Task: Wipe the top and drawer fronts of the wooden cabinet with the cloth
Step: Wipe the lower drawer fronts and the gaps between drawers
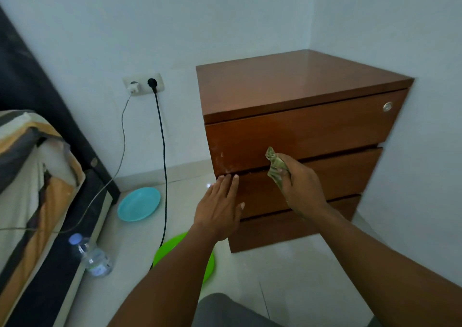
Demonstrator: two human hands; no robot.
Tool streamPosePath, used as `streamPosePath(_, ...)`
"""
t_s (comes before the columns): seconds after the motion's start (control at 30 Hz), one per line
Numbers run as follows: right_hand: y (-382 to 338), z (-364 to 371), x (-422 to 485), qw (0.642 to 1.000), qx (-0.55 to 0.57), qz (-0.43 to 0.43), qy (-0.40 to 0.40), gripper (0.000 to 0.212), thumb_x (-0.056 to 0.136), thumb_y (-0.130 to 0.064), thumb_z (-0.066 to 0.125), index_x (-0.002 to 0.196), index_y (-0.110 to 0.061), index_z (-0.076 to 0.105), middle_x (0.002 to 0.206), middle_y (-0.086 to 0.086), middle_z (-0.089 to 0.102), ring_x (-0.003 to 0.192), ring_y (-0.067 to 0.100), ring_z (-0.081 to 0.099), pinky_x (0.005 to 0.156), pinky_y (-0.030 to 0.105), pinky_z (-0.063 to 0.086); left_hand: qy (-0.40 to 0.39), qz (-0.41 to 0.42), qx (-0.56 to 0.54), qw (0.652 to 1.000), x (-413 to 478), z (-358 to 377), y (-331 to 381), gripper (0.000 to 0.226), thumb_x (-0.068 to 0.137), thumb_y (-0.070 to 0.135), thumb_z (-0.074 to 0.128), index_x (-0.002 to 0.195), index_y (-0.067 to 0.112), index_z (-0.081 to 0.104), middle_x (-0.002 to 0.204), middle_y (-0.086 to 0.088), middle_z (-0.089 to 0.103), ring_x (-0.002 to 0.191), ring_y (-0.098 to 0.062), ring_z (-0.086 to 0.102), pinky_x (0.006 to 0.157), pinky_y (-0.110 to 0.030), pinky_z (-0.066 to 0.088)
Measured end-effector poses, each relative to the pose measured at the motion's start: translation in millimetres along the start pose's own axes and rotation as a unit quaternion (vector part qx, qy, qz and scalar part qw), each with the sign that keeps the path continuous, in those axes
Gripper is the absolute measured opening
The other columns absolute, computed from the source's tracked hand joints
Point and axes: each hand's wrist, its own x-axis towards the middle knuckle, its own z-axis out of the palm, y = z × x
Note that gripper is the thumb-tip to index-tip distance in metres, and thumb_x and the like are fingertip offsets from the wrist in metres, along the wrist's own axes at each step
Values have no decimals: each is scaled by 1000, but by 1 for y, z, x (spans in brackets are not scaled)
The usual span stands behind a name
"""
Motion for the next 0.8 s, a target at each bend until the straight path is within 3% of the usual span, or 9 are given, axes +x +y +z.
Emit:
streamPosePath(0.07, -5, 4, 5, 1000, -2, -13, 8, 42, 104, -20, 46, 146, -17, 46, 135, 2, 62, 116, 18, 61, 94, 34, 54, 8, 1, -7, 1000, 6, -3, -1, 71, 104, 52, 27, 161, 18, 3, 167, -7, 15, 153, -27, 14, 124, -41, 18)
streamPosePath(0.13, -8, 6, 11, 1000, 0, -21, 10, 42, 104, -19, 46, 146, -17, 46, 136, 1, 61, 119, 17, 60, 97, 34, 53, 9, 10, -8, 1000, 11, -6, -4, 71, 104, 52, 28, 161, 20, 3, 166, -5, 18, 151, -27, 19, 123, -41, 20)
streamPosePath(0.47, -3, 10, 20, 999, -19, -40, 12, 42, 103, -16, 46, 145, -16, 48, 136, 1, 61, 120, 17, 60, 96, 31, 53, -2, 30, 31, 999, 20, -1, -7, 74, 102, 52, 27, 161, 17, -1, 154, -11, 26, 138, -30, 31, 113, -41, 34)
streamPosePath(0.8, 9, 10, 12, 999, -32, -27, 3, 44, 102, -14, 48, 145, -14, 47, 135, 5, 62, 117, 21, 63, 91, 34, 55, -7, 20, 65, 998, 22, 3, 0, 78, 99, 51, 30, 160, 15, -4, 154, -14, 21, 137, -32, 28, 112, -42, 32)
